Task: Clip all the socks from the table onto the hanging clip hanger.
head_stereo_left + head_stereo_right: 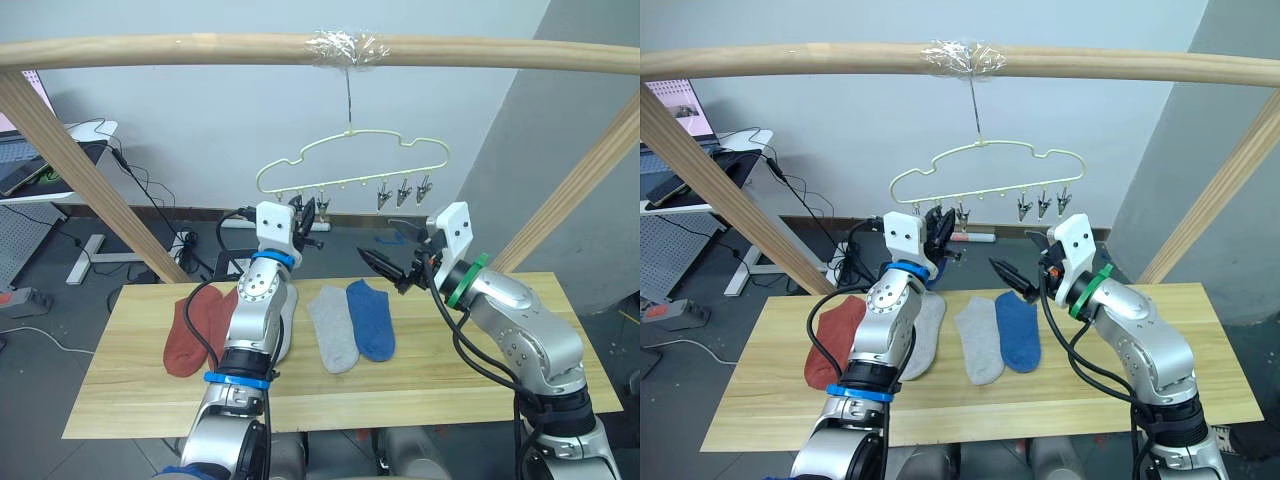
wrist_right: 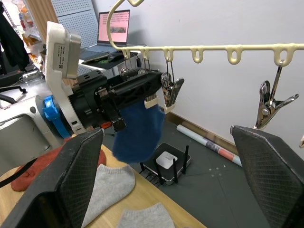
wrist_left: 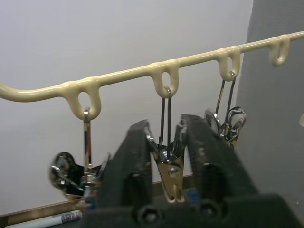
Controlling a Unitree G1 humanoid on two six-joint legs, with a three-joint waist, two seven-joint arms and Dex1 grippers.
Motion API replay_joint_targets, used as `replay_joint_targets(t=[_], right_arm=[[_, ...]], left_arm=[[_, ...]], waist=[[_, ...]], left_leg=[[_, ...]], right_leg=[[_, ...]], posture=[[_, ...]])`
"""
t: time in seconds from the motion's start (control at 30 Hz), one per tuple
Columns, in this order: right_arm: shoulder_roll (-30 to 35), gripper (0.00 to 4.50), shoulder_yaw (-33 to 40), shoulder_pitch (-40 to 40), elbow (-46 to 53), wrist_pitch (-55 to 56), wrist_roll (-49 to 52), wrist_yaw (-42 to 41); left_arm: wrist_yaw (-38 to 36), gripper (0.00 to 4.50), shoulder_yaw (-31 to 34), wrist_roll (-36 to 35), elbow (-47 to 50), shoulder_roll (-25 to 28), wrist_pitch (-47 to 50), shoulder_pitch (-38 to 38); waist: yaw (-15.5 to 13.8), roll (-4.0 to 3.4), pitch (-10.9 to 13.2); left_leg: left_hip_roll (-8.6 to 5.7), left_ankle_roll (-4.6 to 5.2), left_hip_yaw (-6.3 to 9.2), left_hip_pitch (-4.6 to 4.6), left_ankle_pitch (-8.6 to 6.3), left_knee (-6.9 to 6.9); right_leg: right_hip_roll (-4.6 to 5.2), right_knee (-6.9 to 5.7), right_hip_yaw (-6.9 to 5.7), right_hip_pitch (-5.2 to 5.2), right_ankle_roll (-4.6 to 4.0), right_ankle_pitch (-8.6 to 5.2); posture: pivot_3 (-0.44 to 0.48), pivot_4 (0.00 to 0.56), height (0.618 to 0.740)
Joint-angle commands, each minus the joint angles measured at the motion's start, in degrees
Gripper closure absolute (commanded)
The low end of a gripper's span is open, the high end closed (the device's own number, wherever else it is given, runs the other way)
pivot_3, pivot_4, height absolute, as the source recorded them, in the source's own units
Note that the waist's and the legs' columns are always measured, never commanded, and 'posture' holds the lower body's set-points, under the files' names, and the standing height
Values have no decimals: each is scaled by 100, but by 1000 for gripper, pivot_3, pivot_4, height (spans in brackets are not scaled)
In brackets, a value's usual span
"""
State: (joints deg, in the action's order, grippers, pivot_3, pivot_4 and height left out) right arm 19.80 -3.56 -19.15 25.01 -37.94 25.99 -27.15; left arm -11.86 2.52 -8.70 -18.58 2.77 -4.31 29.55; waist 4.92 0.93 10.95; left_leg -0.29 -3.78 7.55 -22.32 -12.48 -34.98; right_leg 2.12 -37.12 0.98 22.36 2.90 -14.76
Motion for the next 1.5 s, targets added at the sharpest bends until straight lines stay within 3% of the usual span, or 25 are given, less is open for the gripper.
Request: replay_joint_targets(t=[0.03, 0.33, 0.43, 0.6, 0.7, 0.93, 1.07, 1.27, 1.5], right_arm=[[-11, 0, 102, -100, 145, 134, 45, -14], [0, 0, 101, -119, 147, 138, 33, -17], [4, 0, 112, -124, 159, 123, 45, -15], [3, 0, 118, -110, 150, 118, 47, -11], [-6, 0, 110, -93, 146, 116, 50, -11], [55, 0, -136, -11, -121, 111, -197, -25], [266, 0, -983, -182, -1318, 110, -1239, 146], [-165, 0, -1715, -820, -3635, 1043, -2247, 152], [-649, 0, -1861, -1397, -5793, 1935, -2747, -122]], left_arm=[[55, 1916, -15, 78, 198, 1, -98, 90], [25, 1916, 26, 62, 187, -4, -124, 110], [-4, 2492, 36, 36, 203, -14, -172, 100], [-51, 3917, 36, 4, 246, -25, -182, 61], [-62, 4179, 43, -5, 243, -19, -193, 54], [-180, 4184, 16, -8, 310, 87, -100, -39], [-453, 4184, 24, -193, 495, 249, 356, -149], [-887, 4184, 275, -1035, 1197, 477, 1637, -347], [-965, 4184, 393, -1341, 1764, 738, 2334, -539]], waist=[[1, 0, 0], [1, 0, 0], [1, 0, 0], [2, 0, 0], [1, 0, 0], [2, 0, 0], [4, 0, -1], [40, -1, -1], [2, 0, -1]], left_leg=[[0, 0, 0, 0, 0, 0], [0, 0, 0, 0, 0, -2], [0, 0, 0, 0, 0, -2], [0, 0, 0, 0, 0, -3], [0, 0, 0, 0, 0, -4], [0, 0, 0, 2, 0, -6], [0, 1, -3, 14, 0, -7], [5, 1, -13, 33, 1, -6], [2, 1, -11, 43, 1, -7]], right_leg=[[0, 0, 0, 0, 0, 0], [0, -2, 0, 0, 0, 1], [0, -3, 0, 0, 0, 1], [0, -4, 1, 0, 0, 1], [0, -5, 0, 0, 0, 1], [0, -8, 0, -1, 0, 1], [0, -10, 3, -7, -1, 1], [-4, -24, 13, -9, -2, 1], [-3, -51, 16, -9, -3, 0]], posture=[[-148, 141, 740], [-147, 146, 740], [-149, 147, 740], [-150, 149, 740], [-150, 149, 740], [-143, 153, 740], [-132, 154, 740], [-106, 156, 740], [-70, 158, 740]])
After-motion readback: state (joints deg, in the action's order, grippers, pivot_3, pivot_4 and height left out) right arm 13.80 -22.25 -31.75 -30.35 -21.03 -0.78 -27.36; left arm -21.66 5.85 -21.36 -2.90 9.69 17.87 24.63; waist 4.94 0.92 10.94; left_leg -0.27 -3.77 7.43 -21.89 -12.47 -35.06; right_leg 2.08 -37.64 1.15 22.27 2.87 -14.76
